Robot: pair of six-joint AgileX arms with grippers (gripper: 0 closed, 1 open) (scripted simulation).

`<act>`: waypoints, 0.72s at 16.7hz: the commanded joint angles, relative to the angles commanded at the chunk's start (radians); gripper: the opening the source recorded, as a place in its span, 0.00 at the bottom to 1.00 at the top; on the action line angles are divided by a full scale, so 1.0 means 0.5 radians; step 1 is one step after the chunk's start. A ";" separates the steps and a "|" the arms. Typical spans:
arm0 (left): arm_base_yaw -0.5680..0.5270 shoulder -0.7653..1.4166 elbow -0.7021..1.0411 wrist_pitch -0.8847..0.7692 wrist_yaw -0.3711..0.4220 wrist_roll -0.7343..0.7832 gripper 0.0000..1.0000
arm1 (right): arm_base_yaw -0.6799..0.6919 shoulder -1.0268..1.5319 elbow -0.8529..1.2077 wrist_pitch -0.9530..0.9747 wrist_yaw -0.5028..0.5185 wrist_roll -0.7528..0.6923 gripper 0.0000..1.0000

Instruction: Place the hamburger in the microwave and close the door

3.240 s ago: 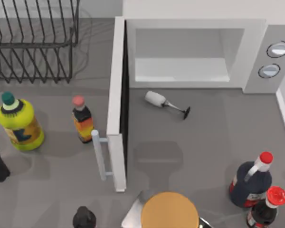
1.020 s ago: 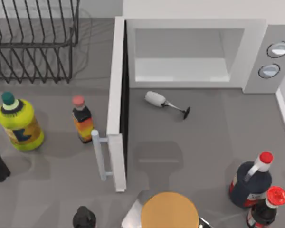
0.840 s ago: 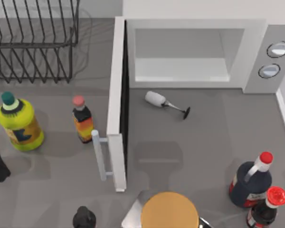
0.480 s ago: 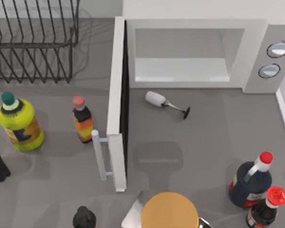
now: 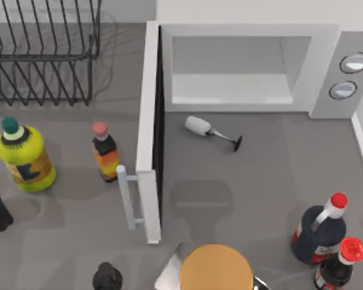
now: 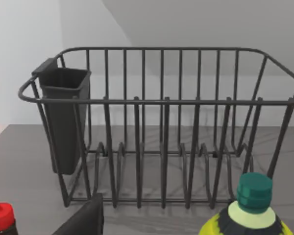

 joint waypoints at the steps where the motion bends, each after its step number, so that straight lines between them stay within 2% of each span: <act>1: 0.000 0.000 0.000 0.000 0.000 0.000 1.00 | 0.000 0.000 0.000 0.000 0.000 0.000 0.00; 3: 0.000 0.000 0.000 0.000 0.000 0.000 1.00 | 0.000 0.000 0.000 0.000 0.000 0.000 0.00; 4: 0.000 0.000 0.000 0.000 0.000 0.000 1.00 | -0.016 -0.142 0.079 -0.213 0.058 0.035 0.00; 12: 0.000 0.000 0.000 0.000 0.000 0.000 1.00 | -0.022 -0.273 0.301 -0.573 0.059 0.026 0.00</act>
